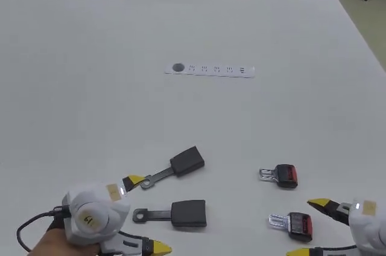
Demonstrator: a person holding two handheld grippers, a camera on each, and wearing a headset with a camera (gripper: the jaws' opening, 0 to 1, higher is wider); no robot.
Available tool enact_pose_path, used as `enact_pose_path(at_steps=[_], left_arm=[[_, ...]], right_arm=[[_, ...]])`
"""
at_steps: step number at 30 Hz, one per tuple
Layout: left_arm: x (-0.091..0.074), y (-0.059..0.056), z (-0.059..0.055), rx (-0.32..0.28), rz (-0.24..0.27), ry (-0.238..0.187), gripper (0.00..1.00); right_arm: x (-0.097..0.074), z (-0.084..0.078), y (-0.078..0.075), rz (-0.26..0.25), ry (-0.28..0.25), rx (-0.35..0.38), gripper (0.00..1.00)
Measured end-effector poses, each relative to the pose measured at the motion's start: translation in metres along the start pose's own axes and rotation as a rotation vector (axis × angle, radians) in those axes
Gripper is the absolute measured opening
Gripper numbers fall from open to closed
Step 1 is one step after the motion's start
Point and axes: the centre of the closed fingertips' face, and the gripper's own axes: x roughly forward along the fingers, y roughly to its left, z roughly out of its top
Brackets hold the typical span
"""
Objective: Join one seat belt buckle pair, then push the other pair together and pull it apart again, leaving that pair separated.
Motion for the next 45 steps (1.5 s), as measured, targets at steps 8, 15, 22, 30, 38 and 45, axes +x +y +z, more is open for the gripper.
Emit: enact_pose_path(at_steps=[8,15,22,30,38,45], left_arm=[[0.02,-0.004,-0.006,0.002,-0.044,0.033,0.86],[0.039,-0.011,-0.01,0.017,-0.091,0.07,0.83],[0.057,-0.013,-0.013,0.057,-0.125,0.112,0.76],[0.071,-0.017,-0.015,0.065,-0.165,0.14,0.66],[0.074,-0.013,-0.015,0.1,-0.159,0.14,0.61],[0.069,-0.016,-0.016,0.15,-0.198,0.149,0.42]], right_arm=[[0.001,-0.007,-0.009,0.03,0.03,-0.011,0.74],[0.002,-0.014,-0.013,0.054,0.052,-0.022,0.72],[0.006,-0.021,-0.018,0.075,0.068,-0.033,0.69],[0.009,-0.025,-0.019,0.11,0.085,-0.05,0.62],[0.01,-0.028,-0.019,0.124,0.104,-0.069,0.55],[0.01,-0.026,-0.019,0.15,0.108,-0.079,0.51]])
